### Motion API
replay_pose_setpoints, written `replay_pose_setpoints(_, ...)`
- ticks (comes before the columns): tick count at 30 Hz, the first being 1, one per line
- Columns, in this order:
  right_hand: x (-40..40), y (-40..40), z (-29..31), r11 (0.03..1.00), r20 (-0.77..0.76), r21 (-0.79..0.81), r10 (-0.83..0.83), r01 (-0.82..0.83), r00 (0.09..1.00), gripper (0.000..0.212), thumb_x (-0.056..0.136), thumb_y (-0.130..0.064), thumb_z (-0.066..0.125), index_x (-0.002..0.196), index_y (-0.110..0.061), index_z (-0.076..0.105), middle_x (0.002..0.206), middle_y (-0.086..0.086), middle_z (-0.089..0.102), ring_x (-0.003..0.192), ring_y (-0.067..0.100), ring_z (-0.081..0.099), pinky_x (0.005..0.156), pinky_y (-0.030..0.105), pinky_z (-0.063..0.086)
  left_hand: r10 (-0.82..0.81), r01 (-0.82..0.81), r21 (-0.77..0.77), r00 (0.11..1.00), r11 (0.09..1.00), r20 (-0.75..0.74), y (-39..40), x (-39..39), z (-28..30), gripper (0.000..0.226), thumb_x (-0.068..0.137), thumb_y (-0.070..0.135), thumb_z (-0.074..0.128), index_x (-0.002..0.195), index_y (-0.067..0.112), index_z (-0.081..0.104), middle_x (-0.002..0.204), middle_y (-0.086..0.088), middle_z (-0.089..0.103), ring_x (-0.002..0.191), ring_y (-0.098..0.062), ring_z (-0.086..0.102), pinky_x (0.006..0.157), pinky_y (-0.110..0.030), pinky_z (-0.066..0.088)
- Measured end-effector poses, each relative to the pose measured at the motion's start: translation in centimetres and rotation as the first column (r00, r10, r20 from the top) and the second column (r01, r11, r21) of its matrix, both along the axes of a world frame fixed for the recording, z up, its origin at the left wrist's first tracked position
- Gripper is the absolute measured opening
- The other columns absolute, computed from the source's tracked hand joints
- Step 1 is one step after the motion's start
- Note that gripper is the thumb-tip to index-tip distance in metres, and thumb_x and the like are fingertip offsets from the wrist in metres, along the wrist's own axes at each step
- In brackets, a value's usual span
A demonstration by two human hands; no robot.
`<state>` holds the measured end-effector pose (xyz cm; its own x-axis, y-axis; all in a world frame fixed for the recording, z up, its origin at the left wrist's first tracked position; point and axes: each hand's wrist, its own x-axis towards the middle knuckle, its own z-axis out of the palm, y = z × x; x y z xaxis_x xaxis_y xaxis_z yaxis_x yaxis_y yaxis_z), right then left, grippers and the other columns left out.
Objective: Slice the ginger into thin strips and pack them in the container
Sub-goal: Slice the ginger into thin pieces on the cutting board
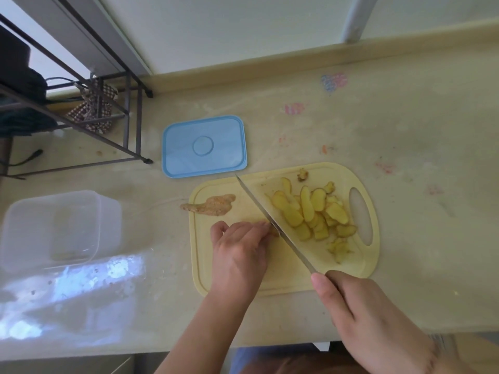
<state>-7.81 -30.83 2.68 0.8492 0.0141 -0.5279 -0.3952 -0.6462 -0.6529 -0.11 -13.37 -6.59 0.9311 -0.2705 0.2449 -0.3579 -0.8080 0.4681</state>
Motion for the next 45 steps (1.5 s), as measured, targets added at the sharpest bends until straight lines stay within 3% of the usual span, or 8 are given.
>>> replay_pose_setpoints(15,0.1,0.0,0.7,1.000,-0.005,-0.016,0.010,-0.010,1.000,0.056,0.079,-0.069,0.012,0.060,-0.022,0.036,0.060,-0.025,0.054,0.058,0.007,0.049,0.053,0.023,0.034,-0.032,0.032,-0.002,0.999,0.999,0.019,0.1,-0.1,0.0,0.031,0.083,0.012,0.049,0.083,0.019,0.080,0.084,0.009,0.076,0.076,-0.015,0.069,0.078,-0.041,0.039)
replay_pose_setpoints(19,-0.1,0.1,0.8,0.999,0.024,-0.036,0.018,-0.017,1.000,0.065,0.080,-0.075,0.008,0.060,-0.021,0.038,0.060,-0.023,0.054,0.056,0.007,0.049,0.052,0.021,0.034,-0.033,0.033,-0.012,0.999,0.999,0.032,0.1,0.0,0.0,0.030,0.083,0.011,0.050,0.079,0.018,0.078,0.080,0.009,0.074,0.074,-0.016,0.068,0.076,-0.042,0.040)
replay_pose_setpoints(27,0.5,0.4,1.4,0.999,-0.048,-0.030,0.034,-0.035,0.998,0.054,0.075,-0.069,0.011,0.062,-0.023,0.036,0.065,-0.037,0.051,0.064,0.001,0.051,0.054,0.022,0.037,-0.032,0.033,-0.031,0.999,0.999,0.041,0.2,-0.2,-0.4,0.034,0.078,0.005,0.047,0.079,0.017,0.078,0.083,0.008,0.075,0.075,-0.015,0.069,0.075,-0.041,0.040)
replay_pose_setpoints(42,0.4,0.3,0.7,0.998,-0.022,-0.027,0.060,-0.061,0.998,0.055,0.078,-0.069,0.010,0.062,-0.024,0.037,0.068,-0.039,0.051,0.063,0.004,0.051,0.051,0.023,0.034,-0.052,0.053,-0.022,0.997,0.998,0.049,0.3,-0.2,-0.5,0.030,0.079,0.006,0.050,0.081,0.017,0.078,0.084,0.008,0.075,0.078,-0.018,0.070,0.074,-0.038,0.036)
replay_pose_setpoints(45,0.7,0.4,0.2,0.999,-0.030,-0.011,0.048,-0.048,0.998,0.057,0.079,-0.068,0.010,0.061,-0.022,0.037,0.062,-0.022,0.055,0.059,0.007,0.049,0.051,0.022,0.034,-0.049,0.051,-0.034,0.997,0.998,0.059,0.2,-0.3,-0.6,0.032,0.081,0.007,0.050,0.083,0.017,0.080,0.087,0.007,0.077,0.079,-0.018,0.070,0.075,-0.036,0.035)
